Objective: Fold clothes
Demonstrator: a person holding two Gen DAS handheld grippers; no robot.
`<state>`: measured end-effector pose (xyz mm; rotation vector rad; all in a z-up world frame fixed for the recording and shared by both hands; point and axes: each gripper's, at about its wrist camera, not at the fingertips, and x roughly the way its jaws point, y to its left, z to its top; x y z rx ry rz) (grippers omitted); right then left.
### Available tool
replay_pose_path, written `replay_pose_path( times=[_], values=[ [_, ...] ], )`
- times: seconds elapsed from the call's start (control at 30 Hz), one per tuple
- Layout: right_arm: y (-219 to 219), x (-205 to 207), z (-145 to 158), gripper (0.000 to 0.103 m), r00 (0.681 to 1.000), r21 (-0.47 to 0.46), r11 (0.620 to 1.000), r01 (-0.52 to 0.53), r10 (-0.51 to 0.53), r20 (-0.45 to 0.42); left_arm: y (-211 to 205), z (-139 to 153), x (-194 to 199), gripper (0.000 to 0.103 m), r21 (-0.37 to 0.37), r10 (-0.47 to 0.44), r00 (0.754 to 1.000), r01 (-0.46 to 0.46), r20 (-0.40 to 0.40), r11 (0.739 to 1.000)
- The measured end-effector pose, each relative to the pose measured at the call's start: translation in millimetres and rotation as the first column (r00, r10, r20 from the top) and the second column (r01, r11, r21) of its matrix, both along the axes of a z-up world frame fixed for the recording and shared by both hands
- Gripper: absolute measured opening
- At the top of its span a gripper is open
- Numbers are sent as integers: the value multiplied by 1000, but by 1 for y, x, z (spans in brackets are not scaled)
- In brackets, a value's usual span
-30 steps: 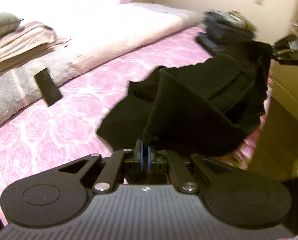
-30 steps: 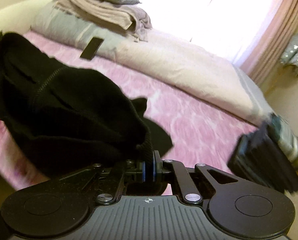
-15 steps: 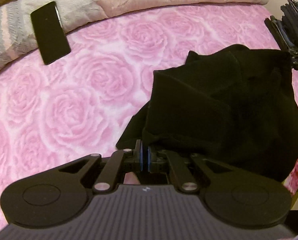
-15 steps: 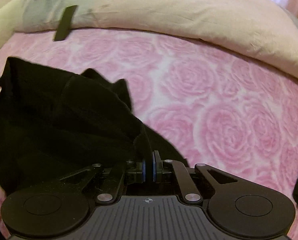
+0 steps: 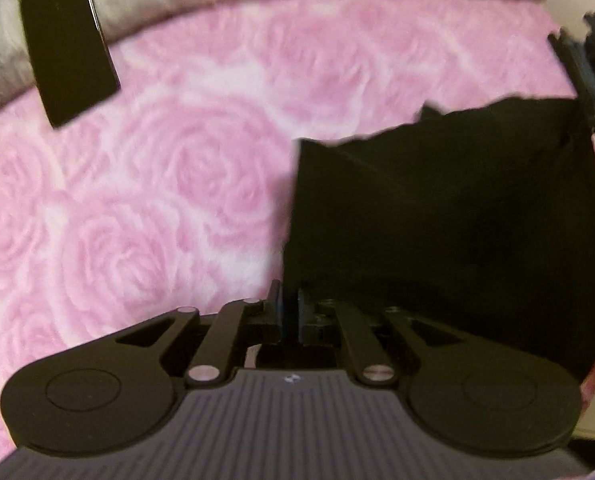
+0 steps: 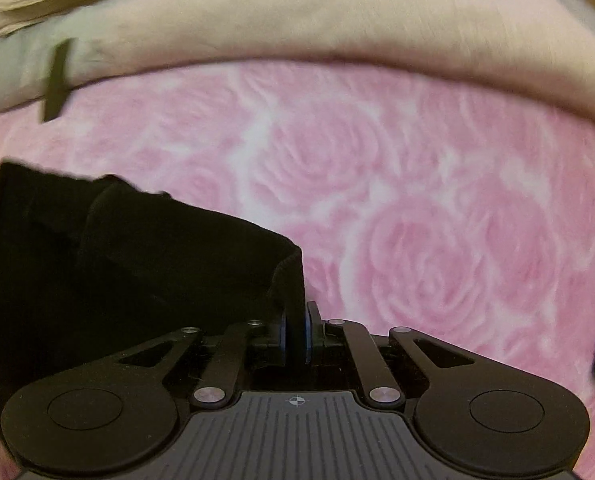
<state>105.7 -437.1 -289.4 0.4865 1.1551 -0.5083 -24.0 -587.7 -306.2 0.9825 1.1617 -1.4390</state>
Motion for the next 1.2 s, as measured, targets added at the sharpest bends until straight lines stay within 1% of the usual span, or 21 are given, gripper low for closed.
replay_pose_path(
  times=[0.07,0.1,0.13,0.17,0.2,0.3,0.4,0.47,0.5,0.57,0.6,0.67,0.73,0.77,0.83,0.87,0.9,0.93,1.03,1.13,1.2],
  values=[
    [-4,3,-11,5,999,12,999,41,-41,-18,3,-1,5,16,-8,-3,1000,3,-4,1000],
    [-2,4,-11,13,999,-2,999,43,-43,-27,6,2,7,19,-14,-5,1000,5,0,1000],
    [2,6,-10,52,998,-30,999,38,-40,-42,8,7,9,19,-25,-16,1000,17,12,1000],
    [7,6,-4,71,999,-70,997,26,-29,-45,10,15,8,18,-48,-41,998,43,40,998],
    [13,5,4,81,999,-111,994,11,-15,-37,12,24,7,18,-74,-69,995,75,72,994],
    [37,4,32,81,998,-254,966,-58,54,-22,13,53,-7,22,-187,-198,969,224,148,956],
    [71,8,53,81,970,-343,913,-221,241,17,6,67,-33,39,-268,-370,913,404,170,875],
    [92,15,51,81,920,-339,866,-368,393,4,-1,65,-54,46,-292,-489,848,529,203,797],
    [100,18,45,81,889,-334,835,-438,458,-18,-5,61,-67,47,-294,-550,805,593,221,750],
    [115,26,31,70,819,-311,769,-559,571,-61,-12,48,-85,48,-286,-637,734,679,234,677],
    [118,30,23,60,787,-290,741,-606,611,-82,-15,40,-92,48,-277,-670,707,706,227,652],
    [122,35,6,59,739,-254,700,-667,664,-115,-21,23,-104,48,-253,-723,658,751,208,610],
    [123,39,-9,59,700,-227,665,-711,700,-143,-27,6,-110,48,-214,-758,622,782,196,586],
    [123,40,-16,59,683,-221,648,-729,714,-157,-28,0,-111,46,-188,-764,617,786,187,589],
    [124,42,-25,56,658,-218,622,-752,728,-190,-28,-7,-110,30,-141,-769,615,788,174,599],
    [125,42,-27,45,653,-223,614,-757,727,-211,-26,-6,-111,16,-128,-768,616,788,176,602],
    [126,43,-27,14,651,-232,609,-758,722,-234,-23,-1,-110,6,-128,-768,614,789,180,601],
    [125,42,-26,4,655,-240,610,-755,713,-250,-19,5,-109,3,-131,-769,613,790,184,599],
    [125,33,-10,3,686,-248,640,-727,690,-232,-5,28,-103,2,-164,-756,623,782,200,601],
    [125,22,15,2,720,-290,661,-692,662,-208,-3,59,-88,2,-244,-691,690,723,217,646],
    [119,18,36,2,762,-338,689,-641,623,-174,-6,75,-79,2,-287,-647,729,684,224,671]
  ],
)
